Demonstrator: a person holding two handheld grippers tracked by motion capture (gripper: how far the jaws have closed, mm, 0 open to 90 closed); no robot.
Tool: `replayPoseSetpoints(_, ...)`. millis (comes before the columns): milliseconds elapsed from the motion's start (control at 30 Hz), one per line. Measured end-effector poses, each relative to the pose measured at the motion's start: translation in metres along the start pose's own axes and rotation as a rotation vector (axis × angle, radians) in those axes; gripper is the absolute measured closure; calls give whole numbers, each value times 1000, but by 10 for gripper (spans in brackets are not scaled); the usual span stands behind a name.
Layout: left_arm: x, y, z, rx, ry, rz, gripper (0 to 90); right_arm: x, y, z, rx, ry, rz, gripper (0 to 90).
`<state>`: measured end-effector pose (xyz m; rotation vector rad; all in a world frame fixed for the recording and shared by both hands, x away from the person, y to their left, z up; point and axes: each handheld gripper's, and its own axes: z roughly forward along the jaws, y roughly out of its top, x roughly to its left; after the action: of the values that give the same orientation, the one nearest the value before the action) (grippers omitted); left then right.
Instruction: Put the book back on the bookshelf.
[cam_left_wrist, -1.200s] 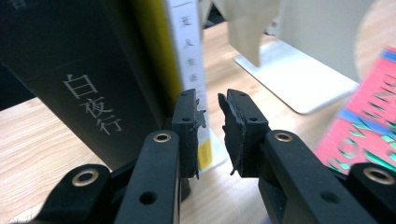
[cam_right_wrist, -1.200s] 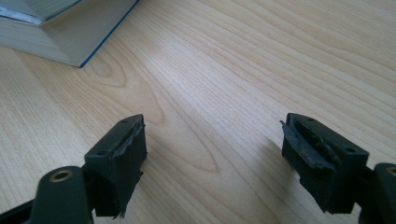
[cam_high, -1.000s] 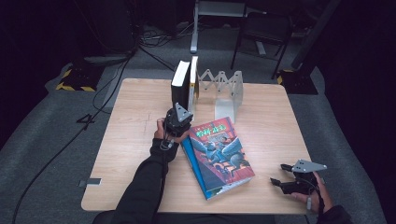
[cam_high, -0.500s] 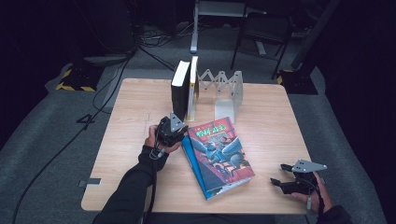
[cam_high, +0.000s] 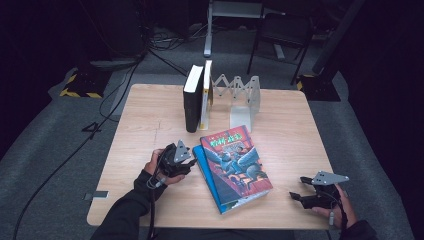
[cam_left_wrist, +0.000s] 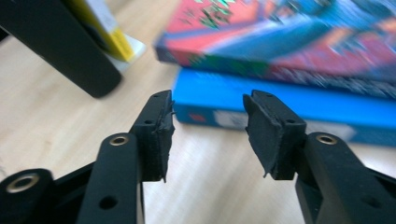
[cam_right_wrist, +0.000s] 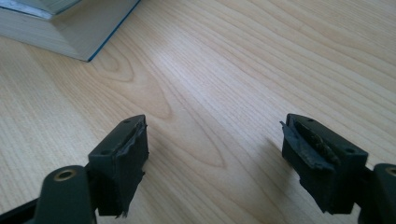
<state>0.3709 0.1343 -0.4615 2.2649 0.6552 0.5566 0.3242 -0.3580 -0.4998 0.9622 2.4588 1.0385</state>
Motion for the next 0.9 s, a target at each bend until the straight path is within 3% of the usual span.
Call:
replayPoseSetpoints(100,-6,-6,-3,20,-32,13,480,4,5,-2,-18,-4,-20,246)
replayPoseSetpoints(200,-13,-16,-6,32,-74,28,455,11,15,-7,-71,41,-16,255)
replayPoseSetpoints(333,-19,-29,-9,35,-121,1,433,24,33,-14,-116,84,-51,264)
replayPoseSetpoints(400,-20,-32,-9,46,-131,-1,424,27,37,-15,-122,90,-57,268)
replayPoseSetpoints(467,-23,-34,-9,66,-136,22,401,33,48,-18,-138,109,-103,351)
replayPoseSetpoints(567,-24,-35,-8,66,-153,12,371,38,63,-20,-158,120,-117,341)
replayPoseSetpoints(733,-28,-38,-3,90,-174,9,305,44,83,-11,-154,147,-124,325)
replayPoseSetpoints(900,-31,-42,-4,100,-181,-11,263,47,99,10,-121,183,-111,297)
